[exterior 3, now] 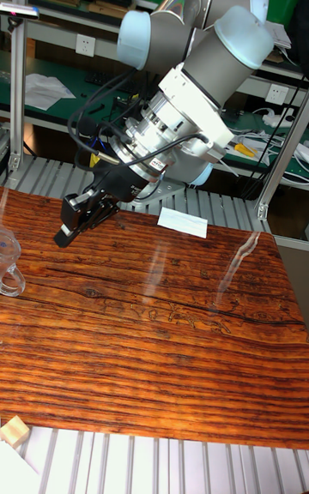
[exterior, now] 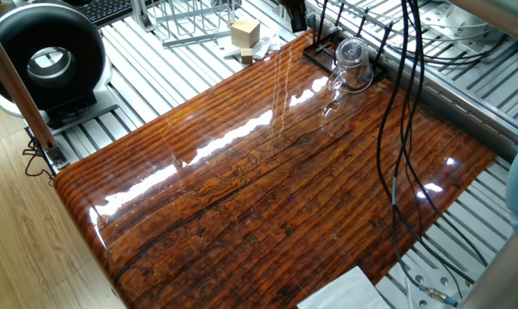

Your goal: Take the cup off the cup rack

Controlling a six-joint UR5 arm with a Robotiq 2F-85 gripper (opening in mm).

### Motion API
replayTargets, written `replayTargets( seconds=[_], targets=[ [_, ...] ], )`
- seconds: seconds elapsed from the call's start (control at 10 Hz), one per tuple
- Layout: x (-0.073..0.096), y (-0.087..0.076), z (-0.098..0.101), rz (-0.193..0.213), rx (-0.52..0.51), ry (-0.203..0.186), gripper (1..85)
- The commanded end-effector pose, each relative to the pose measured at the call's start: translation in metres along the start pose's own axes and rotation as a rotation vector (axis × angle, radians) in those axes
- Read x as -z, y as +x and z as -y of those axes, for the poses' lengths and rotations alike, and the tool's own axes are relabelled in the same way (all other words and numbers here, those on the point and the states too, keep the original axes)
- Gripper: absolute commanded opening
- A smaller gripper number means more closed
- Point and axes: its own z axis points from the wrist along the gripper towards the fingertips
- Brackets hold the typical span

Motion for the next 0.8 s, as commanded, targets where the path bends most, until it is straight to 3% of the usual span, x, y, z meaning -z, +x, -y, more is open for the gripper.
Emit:
replayTargets(
  seconds=[0.0,0.2,0.7],
  targets=[
    [0.0000,-0.0024,0.0035,0.014,-0.017,0.011,1.0],
    [0.0000,0.0000,0.0073,0.004,-0.013,0.025,1.0],
    [0.0000,0.0017,0.0029,-0.002,-0.024,0.008,1.0]
  ],
)
